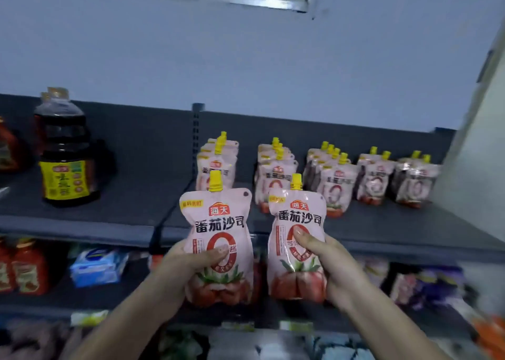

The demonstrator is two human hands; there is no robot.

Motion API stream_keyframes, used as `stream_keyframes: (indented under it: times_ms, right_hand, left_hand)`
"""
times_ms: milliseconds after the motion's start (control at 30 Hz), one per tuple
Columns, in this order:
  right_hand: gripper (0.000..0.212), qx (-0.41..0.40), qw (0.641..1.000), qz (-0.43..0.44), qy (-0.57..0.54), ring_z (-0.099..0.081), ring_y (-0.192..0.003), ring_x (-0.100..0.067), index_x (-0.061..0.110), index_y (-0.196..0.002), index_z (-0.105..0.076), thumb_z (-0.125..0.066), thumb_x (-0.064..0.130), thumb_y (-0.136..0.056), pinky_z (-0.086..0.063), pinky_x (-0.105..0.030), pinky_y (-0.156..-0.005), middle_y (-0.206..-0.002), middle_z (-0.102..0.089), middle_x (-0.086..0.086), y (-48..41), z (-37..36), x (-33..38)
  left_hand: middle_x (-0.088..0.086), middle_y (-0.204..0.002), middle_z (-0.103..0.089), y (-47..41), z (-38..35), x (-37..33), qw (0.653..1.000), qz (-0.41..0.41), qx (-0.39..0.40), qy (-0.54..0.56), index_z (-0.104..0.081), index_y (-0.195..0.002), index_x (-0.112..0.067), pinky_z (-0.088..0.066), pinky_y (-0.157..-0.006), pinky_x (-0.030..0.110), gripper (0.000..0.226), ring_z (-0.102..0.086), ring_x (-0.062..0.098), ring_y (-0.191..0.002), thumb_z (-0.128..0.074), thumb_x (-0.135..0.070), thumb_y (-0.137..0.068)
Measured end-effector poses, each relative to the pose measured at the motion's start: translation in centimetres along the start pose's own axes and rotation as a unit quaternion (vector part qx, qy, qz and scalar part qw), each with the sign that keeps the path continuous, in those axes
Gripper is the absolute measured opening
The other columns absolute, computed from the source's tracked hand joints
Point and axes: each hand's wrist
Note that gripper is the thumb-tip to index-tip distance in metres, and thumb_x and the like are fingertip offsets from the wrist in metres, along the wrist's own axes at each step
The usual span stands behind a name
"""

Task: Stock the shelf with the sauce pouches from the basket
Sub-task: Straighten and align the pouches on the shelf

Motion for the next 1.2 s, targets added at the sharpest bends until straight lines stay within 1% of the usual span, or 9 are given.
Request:
stream_keyframes:
  times_ms: [167,367,433,600,767,867,1033,1133,1200]
  right_hand:
    - [0.039,-0.073,0.997,0.026,0.002,-0.072,-0.069,-0.026,0.003,-0.101,-0.066,-0.069,0.012,-0.064,-0.060,-0.035,-0.062,-0.086,-0.075,-0.017,4.8,13.2,4.7]
    - [0.038,-0.126,0.990,0.060,0.024,-0.072,-0.069,-0.025,0.003,-0.099,-0.067,-0.069,0.014,-0.063,-0.059,-0.031,-0.061,-0.088,-0.074,-0.017,8.4,22.8,8.1]
    - [0.036,-0.140,0.988,0.066,0.020,-0.072,-0.068,-0.024,0.005,-0.096,-0.067,-0.070,0.014,-0.061,-0.059,-0.031,-0.058,-0.086,-0.075,-0.016,8.4,24.9,9.0]
    - [0.028,-0.167,0.980,0.106,0.033,-0.072,-0.066,-0.022,0.006,-0.090,-0.068,-0.070,0.010,-0.062,-0.059,-0.030,-0.056,-0.082,-0.076,-0.013,6.3,29.3,10.6]
    - [0.023,-0.168,0.978,0.115,0.036,-0.073,-0.071,-0.026,0.006,-0.095,-0.067,-0.069,0.005,-0.072,-0.059,-0.031,-0.057,-0.089,-0.075,-0.016,1.7,33.9,12.8]
    - [0.028,-0.175,0.977,0.115,0.024,-0.073,-0.068,-0.024,0.005,-0.097,-0.067,-0.069,0.007,-0.070,-0.057,-0.028,-0.054,-0.085,-0.075,-0.015,-2.1,37.0,14.8]
    - [0.036,-0.184,0.976,0.109,0.045,-0.073,-0.082,-0.028,0.007,-0.107,-0.065,-0.070,0.011,-0.072,-0.057,-0.034,-0.068,-0.095,-0.075,-0.014,-7.6,41.8,16.6]
    - [0.029,-0.178,0.975,0.115,0.060,-0.072,-0.085,-0.028,0.007,-0.104,-0.066,-0.068,0.003,-0.076,-0.058,-0.035,-0.068,-0.096,-0.075,-0.013,-10.0,44.1,16.7]
    - [0.028,-0.177,0.976,0.111,0.062,-0.072,-0.086,-0.029,0.007,-0.104,-0.066,-0.067,0.001,-0.077,-0.057,-0.038,-0.073,-0.096,-0.075,-0.013,-11.6,45.5,16.6]
  left_hand:
    - [0.017,-0.078,-0.075,-3.2,-13.2,4.1,0.995,0.039,0.090,0.010,-0.067,-0.090,-0.004,-0.058,-0.050,0.031,0.031,-0.072,0.027,-0.063,-0.070,-0.001,-0.060]
    - [0.016,-0.091,-0.075,-6.8,-24.1,7.4,0.986,0.091,0.142,0.021,-0.067,-0.102,-0.007,-0.057,-0.071,0.037,0.048,-0.073,0.029,-0.076,-0.076,-0.008,-0.055]
    - [0.018,-0.095,-0.074,-7.9,-26.8,8.2,0.983,0.096,0.153,0.015,-0.067,-0.104,-0.006,-0.055,-0.076,0.039,0.054,-0.072,0.031,-0.080,-0.079,-0.011,-0.052]
    - [0.017,-0.088,-0.075,-11.3,-32.1,8.9,0.980,0.081,0.182,-0.002,-0.069,-0.097,-0.005,-0.058,-0.056,0.029,0.034,-0.073,0.026,-0.070,-0.069,-0.015,-0.065]
    - [0.018,-0.088,-0.075,-16.8,-35.8,9.0,0.983,0.044,0.178,-0.030,-0.070,-0.092,-0.008,-0.056,-0.075,0.040,0.028,-0.073,0.031,-0.076,-0.071,-0.012,-0.064]
    - [0.014,-0.087,-0.076,-20.4,-37.4,8.7,0.984,0.027,0.168,-0.049,-0.069,-0.094,-0.010,-0.054,-0.072,0.038,0.027,-0.073,0.029,-0.076,-0.070,-0.013,-0.068]
    - [0.012,-0.093,-0.076,-26.0,-38.6,9.5,0.985,0.017,0.156,-0.075,-0.065,-0.107,-0.010,-0.054,-0.076,0.038,0.051,-0.072,0.029,-0.085,-0.078,-0.019,-0.058]
    - [0.009,-0.093,-0.076,-28.5,-39.1,10.0,0.984,0.012,0.148,-0.100,-0.067,-0.100,-0.016,-0.053,-0.071,0.036,0.090,-0.073,0.025,-0.082,-0.092,-0.042,-0.019]
    - [0.009,-0.094,-0.076,-29.8,-39.3,10.7,0.987,0.008,0.134,-0.089,-0.068,-0.098,-0.017,-0.056,-0.067,0.033,0.096,-0.073,0.024,-0.082,-0.091,-0.045,-0.010]
Point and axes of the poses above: each hand's wrist, its own y-axis away from the middle knuckle, its own z-axis out of the back of the hand, x = y × z
